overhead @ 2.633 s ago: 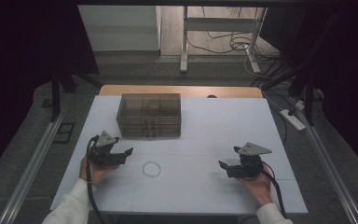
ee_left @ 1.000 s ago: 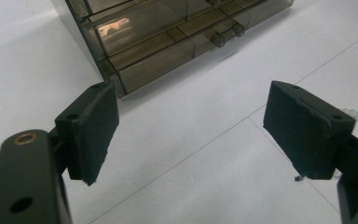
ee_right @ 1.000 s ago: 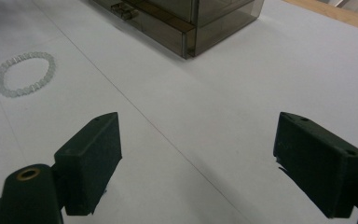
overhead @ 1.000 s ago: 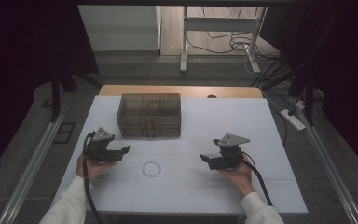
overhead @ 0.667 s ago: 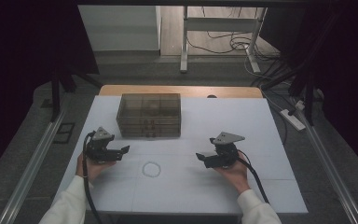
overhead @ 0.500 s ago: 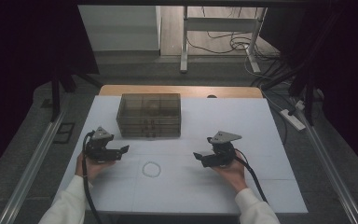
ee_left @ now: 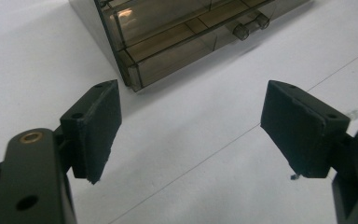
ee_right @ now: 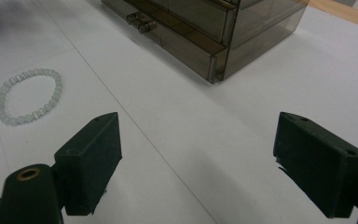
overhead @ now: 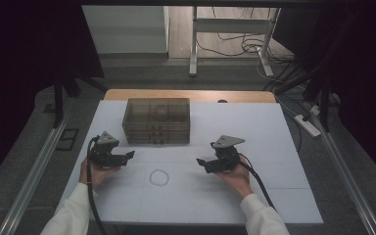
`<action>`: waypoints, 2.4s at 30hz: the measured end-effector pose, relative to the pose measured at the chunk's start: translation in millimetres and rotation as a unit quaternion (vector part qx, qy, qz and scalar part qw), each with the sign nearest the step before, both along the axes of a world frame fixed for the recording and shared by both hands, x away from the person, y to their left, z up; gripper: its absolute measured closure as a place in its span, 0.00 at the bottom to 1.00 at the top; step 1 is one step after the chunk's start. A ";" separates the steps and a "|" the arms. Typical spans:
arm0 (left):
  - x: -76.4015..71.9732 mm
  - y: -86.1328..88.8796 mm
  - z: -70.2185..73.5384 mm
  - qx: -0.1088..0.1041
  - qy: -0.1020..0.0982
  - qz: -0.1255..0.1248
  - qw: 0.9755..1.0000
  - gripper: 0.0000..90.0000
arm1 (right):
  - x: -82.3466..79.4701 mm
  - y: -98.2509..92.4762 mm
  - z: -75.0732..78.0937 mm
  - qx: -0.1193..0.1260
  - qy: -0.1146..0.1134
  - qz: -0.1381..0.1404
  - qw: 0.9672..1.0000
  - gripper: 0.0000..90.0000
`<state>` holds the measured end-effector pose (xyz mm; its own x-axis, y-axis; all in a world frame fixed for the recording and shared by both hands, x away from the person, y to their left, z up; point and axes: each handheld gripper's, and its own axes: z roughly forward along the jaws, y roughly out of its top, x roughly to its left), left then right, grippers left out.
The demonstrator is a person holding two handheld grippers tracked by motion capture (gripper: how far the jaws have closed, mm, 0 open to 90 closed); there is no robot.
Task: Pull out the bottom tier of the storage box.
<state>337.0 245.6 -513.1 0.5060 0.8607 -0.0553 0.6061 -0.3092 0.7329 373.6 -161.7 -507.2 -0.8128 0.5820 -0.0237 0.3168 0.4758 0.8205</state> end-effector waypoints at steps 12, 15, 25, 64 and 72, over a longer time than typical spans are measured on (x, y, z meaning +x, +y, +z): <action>6.0 1.1 -2.6 0.004 0.001 -0.004 1.000 0.24 | 5.8 11.0 -0.3 0.002 -0.004 0.002 1.000 0.19; 6.9 0.2 -3.4 0.005 0.001 -0.005 1.000 0.24 | 7.4 12.8 -0.5 0.003 -0.004 0.003 1.000 0.20; 9.6 1.6 -4.2 0.001 0.000 -0.010 1.000 0.24 | 14.0 21.0 -4.2 0.002 -0.001 0.008 1.000 0.24; 25.3 1.8 -17.1 0.009 0.008 -0.002 1.000 0.38 | 40.6 39.6 -15.2 -0.002 0.012 -0.002 1.000 0.38; 28.3 2.6 -20.5 0.014 0.006 0.003 1.000 0.45 | 44.5 45.5 -19.1 -0.009 0.025 0.008 1.000 0.46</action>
